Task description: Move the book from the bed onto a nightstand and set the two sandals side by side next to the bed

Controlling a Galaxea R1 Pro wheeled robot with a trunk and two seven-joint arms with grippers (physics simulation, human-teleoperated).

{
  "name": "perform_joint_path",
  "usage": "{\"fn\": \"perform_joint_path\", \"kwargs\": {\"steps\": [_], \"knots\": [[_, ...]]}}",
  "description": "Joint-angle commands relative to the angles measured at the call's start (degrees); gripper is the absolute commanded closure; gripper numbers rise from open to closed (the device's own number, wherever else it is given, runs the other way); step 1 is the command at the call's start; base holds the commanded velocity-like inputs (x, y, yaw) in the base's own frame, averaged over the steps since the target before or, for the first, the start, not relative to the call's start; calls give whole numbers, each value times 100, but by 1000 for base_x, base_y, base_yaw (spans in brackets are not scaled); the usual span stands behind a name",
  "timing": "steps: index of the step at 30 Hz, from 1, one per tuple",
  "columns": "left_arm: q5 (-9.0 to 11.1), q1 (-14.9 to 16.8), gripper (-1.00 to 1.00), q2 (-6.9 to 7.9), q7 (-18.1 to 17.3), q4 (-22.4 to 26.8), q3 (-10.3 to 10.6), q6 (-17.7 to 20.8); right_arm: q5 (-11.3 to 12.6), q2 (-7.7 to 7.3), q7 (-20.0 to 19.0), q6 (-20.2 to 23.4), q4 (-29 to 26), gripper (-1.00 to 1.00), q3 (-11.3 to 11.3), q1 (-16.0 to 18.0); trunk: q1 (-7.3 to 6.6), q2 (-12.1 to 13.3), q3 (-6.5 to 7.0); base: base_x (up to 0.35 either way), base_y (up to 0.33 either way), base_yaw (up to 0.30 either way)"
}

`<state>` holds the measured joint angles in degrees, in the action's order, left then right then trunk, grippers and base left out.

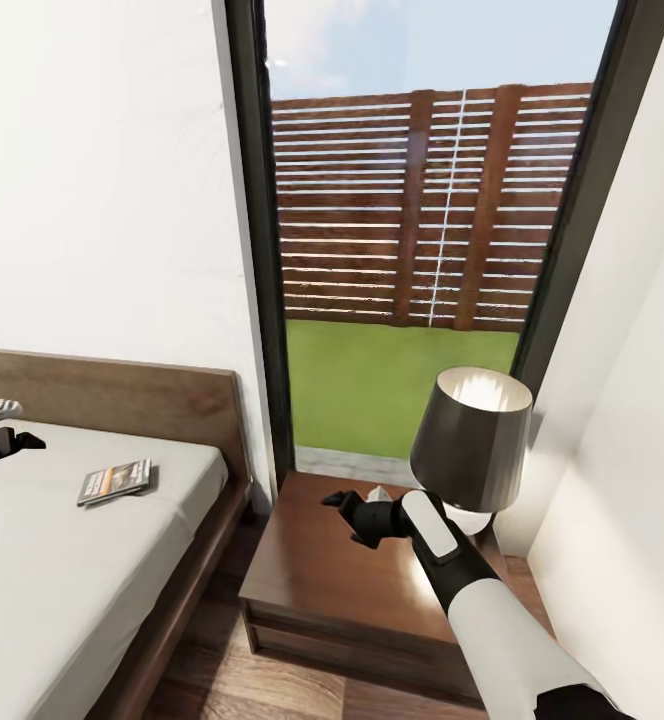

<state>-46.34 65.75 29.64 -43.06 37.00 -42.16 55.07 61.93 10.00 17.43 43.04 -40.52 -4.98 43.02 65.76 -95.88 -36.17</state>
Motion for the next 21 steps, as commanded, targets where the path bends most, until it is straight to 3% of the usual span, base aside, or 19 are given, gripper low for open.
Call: {"fn": "perform_joint_path", "kwargs": {"steps": [1, 10, 21], "knots": [[-59, 8, -100, -2, -58, 4, -25, 13, 57, 0, 58, 3, -6, -100, -4, 3, 0, -3, -6, 66, 0, 0], [-51, 8, -100, -2, -63, 1, -29, 12, 56, 0, 62, 3, 7, -100, -10, 2, 0, -3, -6, 98, 0, 41], [-51, 8, -100, -2, -59, 1, -29, 12, 53, 0, 50, 11, 8, -100, -9, -3, 0, -3, -6, 145, 53, 222]]}}
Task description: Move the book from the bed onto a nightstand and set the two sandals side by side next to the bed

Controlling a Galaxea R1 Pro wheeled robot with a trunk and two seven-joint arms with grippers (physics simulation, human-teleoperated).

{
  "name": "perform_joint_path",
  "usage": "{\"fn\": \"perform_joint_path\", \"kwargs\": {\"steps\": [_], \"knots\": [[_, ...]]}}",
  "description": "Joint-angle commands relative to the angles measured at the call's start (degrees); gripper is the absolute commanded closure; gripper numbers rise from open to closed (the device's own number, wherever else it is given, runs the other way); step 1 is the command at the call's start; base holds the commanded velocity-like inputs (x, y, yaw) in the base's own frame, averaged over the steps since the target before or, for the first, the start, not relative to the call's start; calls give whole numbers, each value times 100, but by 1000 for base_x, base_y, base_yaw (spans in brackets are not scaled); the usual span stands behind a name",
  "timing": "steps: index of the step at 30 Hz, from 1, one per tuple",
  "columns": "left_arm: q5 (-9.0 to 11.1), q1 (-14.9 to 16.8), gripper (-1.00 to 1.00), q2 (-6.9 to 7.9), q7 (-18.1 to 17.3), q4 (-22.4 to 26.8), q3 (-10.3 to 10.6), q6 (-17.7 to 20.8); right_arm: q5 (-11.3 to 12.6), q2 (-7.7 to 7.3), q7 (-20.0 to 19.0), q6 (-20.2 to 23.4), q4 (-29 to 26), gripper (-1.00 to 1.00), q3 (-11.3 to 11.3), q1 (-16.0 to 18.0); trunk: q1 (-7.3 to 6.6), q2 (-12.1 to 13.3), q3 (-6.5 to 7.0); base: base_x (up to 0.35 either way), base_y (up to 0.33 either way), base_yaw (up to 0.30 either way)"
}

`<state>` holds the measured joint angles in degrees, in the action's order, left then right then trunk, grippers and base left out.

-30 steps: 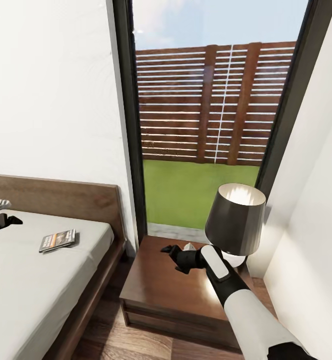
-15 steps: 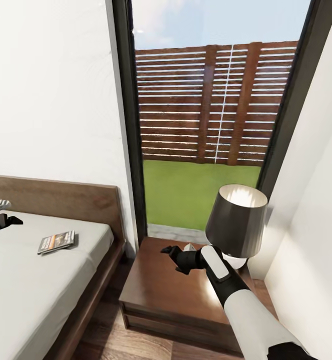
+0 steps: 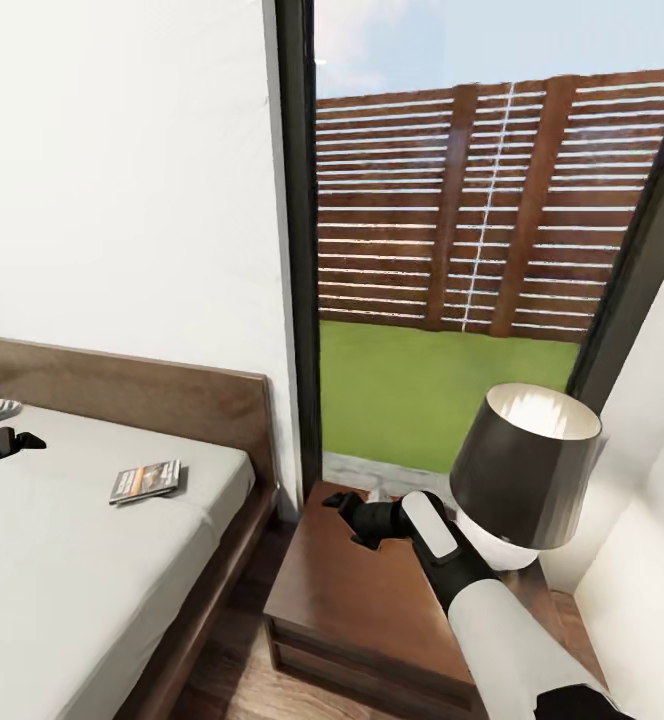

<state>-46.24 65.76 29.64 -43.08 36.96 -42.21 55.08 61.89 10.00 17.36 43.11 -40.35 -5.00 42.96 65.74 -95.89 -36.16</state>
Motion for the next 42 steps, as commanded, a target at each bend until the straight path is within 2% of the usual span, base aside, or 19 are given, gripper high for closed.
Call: {"fn": "perform_joint_path", "kwargs": {"steps": [1, 11, 42], "knots": [[-61, 7, -100, -2, -54, 5, -24, 11, 56, 0, 55, 4, -8, -100, -7, 5, 1, -3, -6, 159, 84, 236], [-77, 7, -100, -2, -50, -6, -17, 10, 55, 0, 65, 1, -7, -100, -10, 6, 1, -3, -6, 164, 90, 155], [-66, 7, -100, -15, -51, -22, -15, 3, 51, 0, 64, -4, -7, -100, -8, 5, 1, -3, -6, 179, 18, 5]]}}
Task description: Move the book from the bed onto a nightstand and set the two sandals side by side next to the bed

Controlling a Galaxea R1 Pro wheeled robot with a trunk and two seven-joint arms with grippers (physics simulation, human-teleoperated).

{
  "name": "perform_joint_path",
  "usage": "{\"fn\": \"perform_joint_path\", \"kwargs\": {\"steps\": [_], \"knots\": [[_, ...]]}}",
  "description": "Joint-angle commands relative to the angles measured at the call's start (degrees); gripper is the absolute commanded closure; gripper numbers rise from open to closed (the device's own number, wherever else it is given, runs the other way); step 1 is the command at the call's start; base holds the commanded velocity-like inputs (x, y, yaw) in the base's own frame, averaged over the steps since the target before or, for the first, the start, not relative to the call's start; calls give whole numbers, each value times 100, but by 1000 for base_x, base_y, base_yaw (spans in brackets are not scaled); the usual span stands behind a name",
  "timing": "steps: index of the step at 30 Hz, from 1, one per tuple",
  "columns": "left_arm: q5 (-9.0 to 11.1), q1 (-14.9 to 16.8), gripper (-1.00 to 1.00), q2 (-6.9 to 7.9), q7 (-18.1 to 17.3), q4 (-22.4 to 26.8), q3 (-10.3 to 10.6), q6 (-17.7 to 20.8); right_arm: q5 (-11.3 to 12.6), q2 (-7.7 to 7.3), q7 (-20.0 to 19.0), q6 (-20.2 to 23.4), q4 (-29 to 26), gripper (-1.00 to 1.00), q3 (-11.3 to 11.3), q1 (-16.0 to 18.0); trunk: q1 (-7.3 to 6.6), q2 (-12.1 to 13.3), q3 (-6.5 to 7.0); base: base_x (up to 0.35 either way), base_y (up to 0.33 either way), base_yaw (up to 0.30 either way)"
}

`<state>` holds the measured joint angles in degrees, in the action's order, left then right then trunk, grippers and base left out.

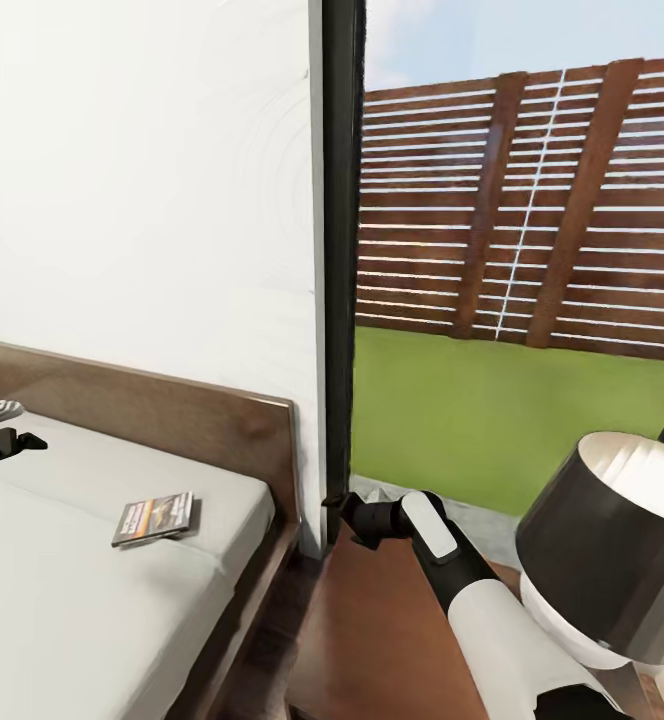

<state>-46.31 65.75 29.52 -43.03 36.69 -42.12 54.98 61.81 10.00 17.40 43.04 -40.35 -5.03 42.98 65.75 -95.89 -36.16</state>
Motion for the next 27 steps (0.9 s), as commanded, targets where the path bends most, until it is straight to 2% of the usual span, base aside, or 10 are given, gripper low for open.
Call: {"fn": "perform_joint_path", "kwargs": {"steps": [1, 18, 27], "knots": [[-58, 8, -100, -4, -56, 5, -24, 13, 59, 0, 58, 3, -8, -100, -5, 3, 1, -3, -6, 148, 0, 0], [-54, 8, -100, 1, -65, 4, -24, 13, 59, 0, 53, 3, -8, -100, -7, 5, 1, -3, -6, 154, 0, 0], [-54, 8, -100, 2, -65, 5, -24, 13, 59, 0, 53, 3, -8, -100, -2, 5, 1, -3, -6, 50, 0, 0]]}}
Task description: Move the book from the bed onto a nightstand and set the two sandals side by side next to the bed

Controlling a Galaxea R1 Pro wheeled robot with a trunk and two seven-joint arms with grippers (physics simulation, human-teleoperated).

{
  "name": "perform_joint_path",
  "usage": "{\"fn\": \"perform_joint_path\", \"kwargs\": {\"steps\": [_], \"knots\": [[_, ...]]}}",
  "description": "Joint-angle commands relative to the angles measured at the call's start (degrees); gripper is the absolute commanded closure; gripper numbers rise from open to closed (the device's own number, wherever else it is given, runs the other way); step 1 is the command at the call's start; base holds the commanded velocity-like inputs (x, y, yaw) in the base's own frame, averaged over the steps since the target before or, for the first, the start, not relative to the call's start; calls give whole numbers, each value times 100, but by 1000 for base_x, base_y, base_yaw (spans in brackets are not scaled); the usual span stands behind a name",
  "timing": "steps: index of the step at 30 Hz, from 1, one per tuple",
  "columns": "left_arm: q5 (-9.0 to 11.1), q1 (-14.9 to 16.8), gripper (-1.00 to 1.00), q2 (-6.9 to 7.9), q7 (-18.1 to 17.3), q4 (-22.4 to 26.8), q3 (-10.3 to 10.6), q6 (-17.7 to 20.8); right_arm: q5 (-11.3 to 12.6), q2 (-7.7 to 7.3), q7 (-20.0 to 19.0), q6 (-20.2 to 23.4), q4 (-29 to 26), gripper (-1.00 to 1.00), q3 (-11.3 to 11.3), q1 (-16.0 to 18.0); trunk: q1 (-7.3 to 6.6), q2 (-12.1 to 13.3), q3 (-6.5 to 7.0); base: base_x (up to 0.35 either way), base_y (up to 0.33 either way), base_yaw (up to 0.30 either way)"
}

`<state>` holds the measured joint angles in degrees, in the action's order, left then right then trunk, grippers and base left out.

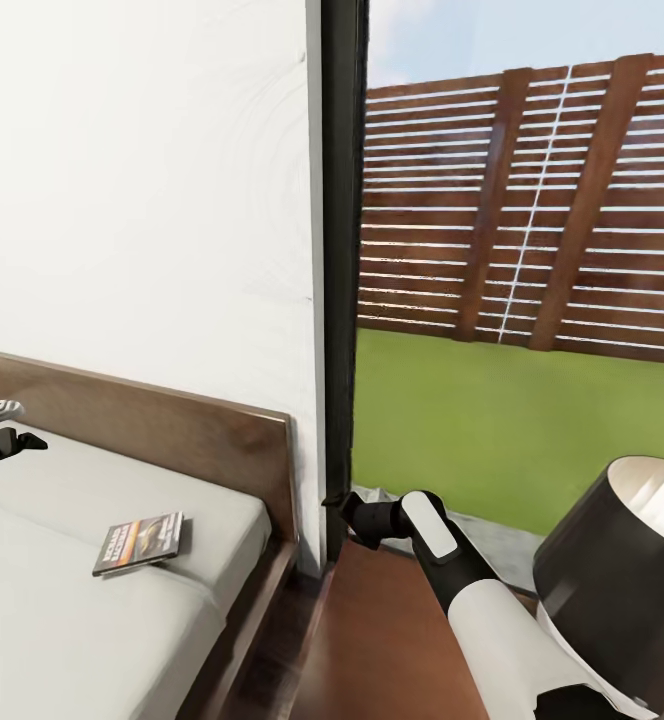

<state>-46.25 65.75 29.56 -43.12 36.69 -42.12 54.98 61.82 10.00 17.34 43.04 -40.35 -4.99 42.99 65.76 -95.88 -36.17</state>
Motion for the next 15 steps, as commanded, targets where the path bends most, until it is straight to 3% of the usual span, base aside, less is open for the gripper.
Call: {"fn": "perform_joint_path", "kwargs": {"steps": [1, 15], "knots": [[-60, 8, -100, -3, -56, 5, -24, 13, 58, 0, 59, 3, -8, -100, -5, 2, 0, -3, -6, 12, 0, 0], [-60, 8, -100, -3, -56, 4, -27, 13, 59, 0, 57, 5, -8, -100, 19, -1, 0, -3, -6, 3, 0, 0]]}}
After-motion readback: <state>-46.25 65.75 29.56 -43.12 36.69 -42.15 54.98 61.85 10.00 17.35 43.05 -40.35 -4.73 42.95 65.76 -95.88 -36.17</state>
